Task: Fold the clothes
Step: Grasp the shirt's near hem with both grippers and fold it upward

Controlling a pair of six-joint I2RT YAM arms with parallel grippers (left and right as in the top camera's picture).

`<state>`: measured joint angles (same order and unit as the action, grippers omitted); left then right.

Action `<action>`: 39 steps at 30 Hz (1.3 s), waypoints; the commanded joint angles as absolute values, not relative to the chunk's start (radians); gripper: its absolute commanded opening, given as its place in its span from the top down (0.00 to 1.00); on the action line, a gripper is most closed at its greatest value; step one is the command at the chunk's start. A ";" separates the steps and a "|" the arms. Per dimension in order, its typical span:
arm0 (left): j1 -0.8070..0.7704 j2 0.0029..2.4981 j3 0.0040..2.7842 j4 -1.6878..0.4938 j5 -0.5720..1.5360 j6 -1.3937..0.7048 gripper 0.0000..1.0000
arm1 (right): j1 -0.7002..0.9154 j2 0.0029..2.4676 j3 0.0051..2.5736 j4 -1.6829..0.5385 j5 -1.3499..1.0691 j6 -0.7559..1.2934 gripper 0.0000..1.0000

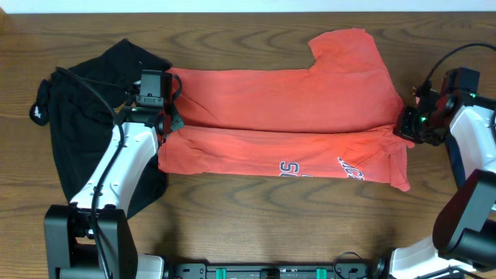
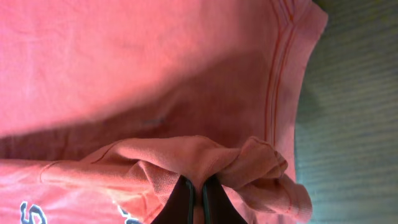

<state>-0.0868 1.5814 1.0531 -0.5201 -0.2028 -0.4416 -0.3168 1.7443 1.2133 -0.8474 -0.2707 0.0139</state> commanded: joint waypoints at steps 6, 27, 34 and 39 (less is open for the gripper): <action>-0.083 1.588 1.051 -0.493 -0.226 -0.439 0.94 | -0.314 1.802 1.213 -0.805 -0.274 0.007 0.98; -0.083 1.557 1.156 -0.661 -0.225 -0.236 0.02 | -0.309 1.731 1.440 -1.071 -0.300 -0.062 0.44; -0.083 1.523 1.398 -0.834 -0.035 -0.121 0.02 | -0.254 1.680 1.703 -1.283 -0.289 -0.107 0.31; -0.083 1.652 1.671 -0.958 0.019 -0.033 0.02 | -0.148 1.680 1.839 -1.318 -0.175 -0.083 0.34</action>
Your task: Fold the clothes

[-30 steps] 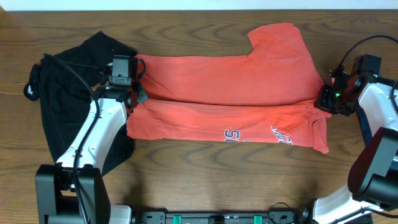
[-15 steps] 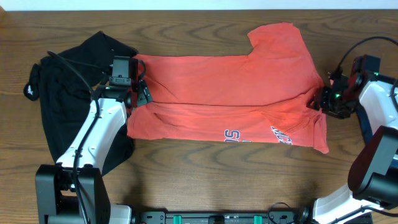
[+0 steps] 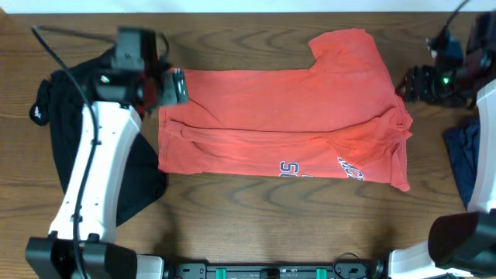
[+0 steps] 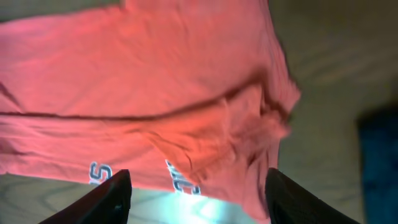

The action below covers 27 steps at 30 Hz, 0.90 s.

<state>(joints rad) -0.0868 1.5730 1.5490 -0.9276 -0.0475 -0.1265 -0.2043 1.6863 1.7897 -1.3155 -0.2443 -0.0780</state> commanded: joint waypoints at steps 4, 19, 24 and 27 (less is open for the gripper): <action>-0.081 1.877 1.877 -1.009 0.007 0.011 0.02 | -0.089 1.680 1.856 -1.292 -0.157 -0.068 0.34; -0.073 2.269 2.027 -0.819 -0.020 0.001 0.02 | -0.077 1.689 1.853 -1.293 -0.157 -0.060 0.39; -0.064 2.331 2.027 -0.785 -0.019 -0.004 0.02 | -0.077 1.689 1.850 -1.294 -0.156 -0.060 0.43; -0.054 2.358 2.027 -0.778 -0.019 -0.020 0.02 | -0.078 1.689 1.842 -1.298 -0.126 -0.060 0.43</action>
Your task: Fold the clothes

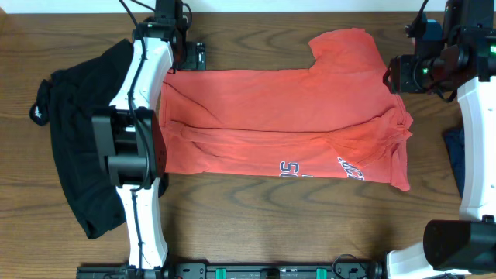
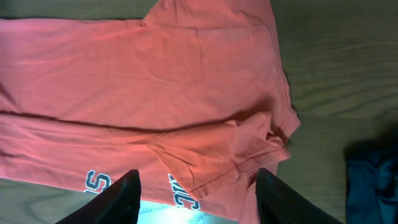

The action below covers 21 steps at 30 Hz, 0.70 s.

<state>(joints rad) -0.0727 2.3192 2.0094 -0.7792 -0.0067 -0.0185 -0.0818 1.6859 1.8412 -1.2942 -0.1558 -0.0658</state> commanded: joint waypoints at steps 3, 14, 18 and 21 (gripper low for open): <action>-0.046 2.373 2.027 -0.776 -0.019 -0.020 0.02 | -0.078 1.689 1.831 -1.298 -0.108 -0.060 0.43; -0.036 2.411 2.016 -0.757 -0.019 -0.020 0.02 | -0.078 1.689 1.768 -1.279 -0.108 -0.061 0.43; -0.031 2.440 2.016 -0.734 -0.019 -0.020 0.02 | -0.079 1.689 1.750 -1.242 -0.109 -0.060 0.44; -0.029 2.462 2.016 -0.718 -0.019 -0.020 0.02 | -0.079 1.689 1.745 -1.230 -0.109 -0.060 0.44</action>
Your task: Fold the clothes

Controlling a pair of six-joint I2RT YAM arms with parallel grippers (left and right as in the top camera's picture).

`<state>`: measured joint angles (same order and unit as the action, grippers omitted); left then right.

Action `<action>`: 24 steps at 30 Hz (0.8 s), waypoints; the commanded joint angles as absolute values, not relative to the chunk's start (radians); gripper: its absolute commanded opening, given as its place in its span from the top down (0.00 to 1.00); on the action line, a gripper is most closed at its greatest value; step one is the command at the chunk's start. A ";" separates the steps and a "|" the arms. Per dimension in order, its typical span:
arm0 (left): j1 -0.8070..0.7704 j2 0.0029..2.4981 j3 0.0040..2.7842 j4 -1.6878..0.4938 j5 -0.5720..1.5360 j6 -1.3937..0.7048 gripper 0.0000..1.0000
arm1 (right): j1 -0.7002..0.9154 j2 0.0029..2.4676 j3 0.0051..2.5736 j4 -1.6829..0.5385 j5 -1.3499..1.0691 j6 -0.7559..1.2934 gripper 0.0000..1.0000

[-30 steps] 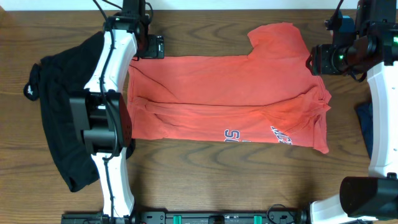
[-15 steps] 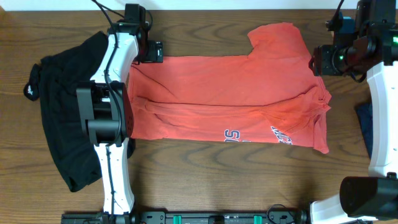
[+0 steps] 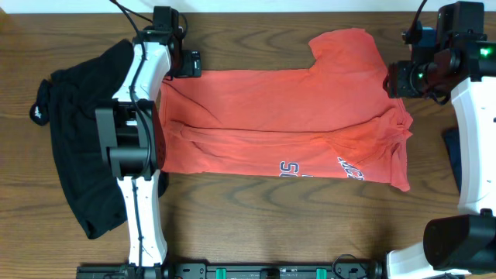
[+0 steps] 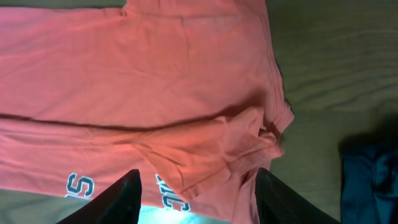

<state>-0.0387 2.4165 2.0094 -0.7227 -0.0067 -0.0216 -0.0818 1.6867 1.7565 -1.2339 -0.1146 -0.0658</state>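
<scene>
A red T-shirt lies spread across the table. Its near long edge is folded up over the middle, and white-and-blue lettering shows along the front. The right end is bunched in wrinkles. My left gripper sits at the shirt's far left corner; from overhead its jaws are too dark to read. My right gripper hovers above the shirt's right end, by the sleeve. In the right wrist view that gripper is open wide, with nothing between its black fingers.
A black garment lies crumpled at the table's left, under the left arm. A blue garment lies at the right edge, also visible as dark blue cloth. Bare wooden table runs along the front.
My left gripper has come slightly nearer, onto the shirt's far left corner. The right gripper has shifted only a little and stays open above the right end. The shirt lies as before.
At first both grippers were at the shirt's left and right ends, the right one shut on bunched red cloth. Then both had let go and stood away, with the near edge lying folded over. The left gripper then stood at the far left corner, the right open overhead.
</scene>
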 commanded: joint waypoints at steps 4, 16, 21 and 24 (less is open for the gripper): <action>-0.029 2.478 2.016 -0.700 -0.019 -0.020 0.05 | -0.079 1.689 1.744 -1.230 -0.109 -0.060 0.44; -0.029 2.478 2.015 -0.670 -0.019 -0.028 0.38 | -0.079 1.689 1.744 -1.212 -0.109 -0.060 0.44; -0.029 2.473 2.016 -0.666 -0.019 -0.036 0.60 | -0.079 1.689 1.744 -1.205 -0.109 -0.060 0.44; -0.029 2.450 2.016 -0.677 -0.019 -0.043 0.73 | -0.079 1.689 1.744 -1.197 -0.109 -0.059 0.44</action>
